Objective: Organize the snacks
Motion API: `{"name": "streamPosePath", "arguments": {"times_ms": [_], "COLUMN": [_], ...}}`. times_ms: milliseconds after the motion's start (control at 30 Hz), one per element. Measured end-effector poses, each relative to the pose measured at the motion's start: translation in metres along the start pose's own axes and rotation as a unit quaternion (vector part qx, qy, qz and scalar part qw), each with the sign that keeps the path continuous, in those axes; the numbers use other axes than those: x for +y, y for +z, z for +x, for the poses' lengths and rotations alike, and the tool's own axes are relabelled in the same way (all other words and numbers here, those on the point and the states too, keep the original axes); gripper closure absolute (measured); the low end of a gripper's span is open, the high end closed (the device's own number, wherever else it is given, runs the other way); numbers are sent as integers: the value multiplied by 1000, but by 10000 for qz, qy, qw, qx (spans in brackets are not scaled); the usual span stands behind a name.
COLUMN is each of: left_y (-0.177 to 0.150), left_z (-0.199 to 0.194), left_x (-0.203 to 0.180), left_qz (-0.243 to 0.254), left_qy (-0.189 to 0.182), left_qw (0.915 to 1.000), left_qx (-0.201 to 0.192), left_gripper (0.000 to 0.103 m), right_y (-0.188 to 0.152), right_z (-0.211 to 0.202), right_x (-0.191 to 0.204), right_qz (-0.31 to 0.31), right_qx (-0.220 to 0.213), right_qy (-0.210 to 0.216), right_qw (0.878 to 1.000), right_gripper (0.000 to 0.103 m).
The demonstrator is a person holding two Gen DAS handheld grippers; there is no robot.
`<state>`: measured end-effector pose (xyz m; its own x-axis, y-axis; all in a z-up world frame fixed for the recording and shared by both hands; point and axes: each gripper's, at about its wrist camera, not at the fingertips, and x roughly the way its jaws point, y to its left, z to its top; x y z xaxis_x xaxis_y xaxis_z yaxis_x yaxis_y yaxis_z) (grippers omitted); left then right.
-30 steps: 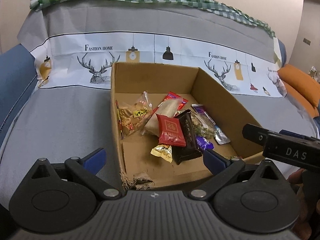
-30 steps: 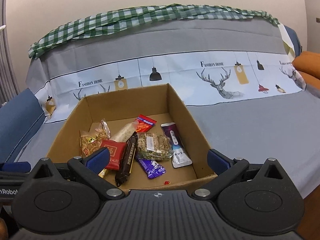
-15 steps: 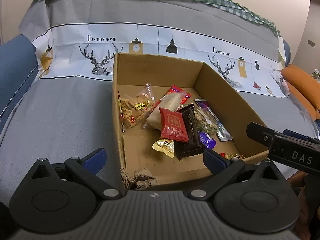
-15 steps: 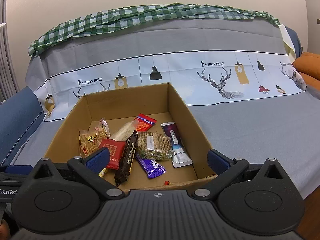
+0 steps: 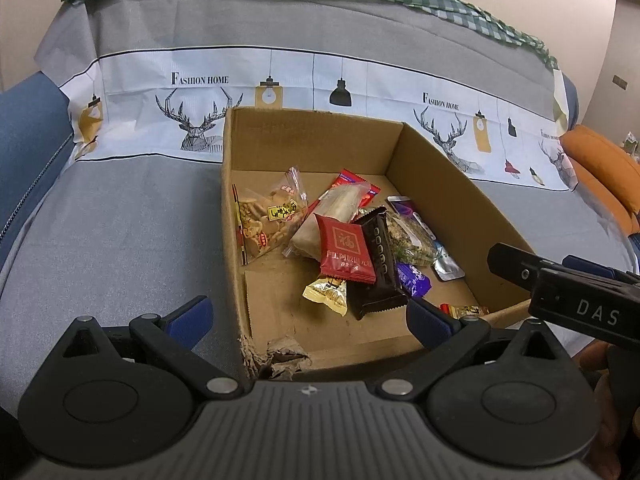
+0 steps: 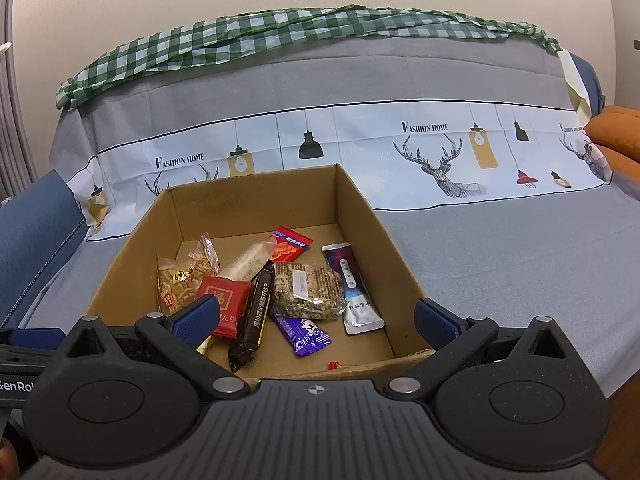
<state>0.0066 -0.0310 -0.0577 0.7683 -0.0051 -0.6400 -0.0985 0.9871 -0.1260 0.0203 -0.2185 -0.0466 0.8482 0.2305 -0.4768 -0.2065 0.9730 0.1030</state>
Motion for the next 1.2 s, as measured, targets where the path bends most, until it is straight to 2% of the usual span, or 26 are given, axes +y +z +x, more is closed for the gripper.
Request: {"name": "streamPosePath", "arguments": {"times_ms": [1200], "left_y": [7], "left_z": [14], "left_x": [-1], "left_qz": [43], "left_qy": [-127], "left_qw": [9999], "left_qx": [-31], "left_gripper": [0], "right_y": [4], "right_z": [19], "right_x": [5], "right_qz": [22], "right_qx": [-2], "right_qy": [-30], "right_qw": [10000], "right_gripper": [1]}}
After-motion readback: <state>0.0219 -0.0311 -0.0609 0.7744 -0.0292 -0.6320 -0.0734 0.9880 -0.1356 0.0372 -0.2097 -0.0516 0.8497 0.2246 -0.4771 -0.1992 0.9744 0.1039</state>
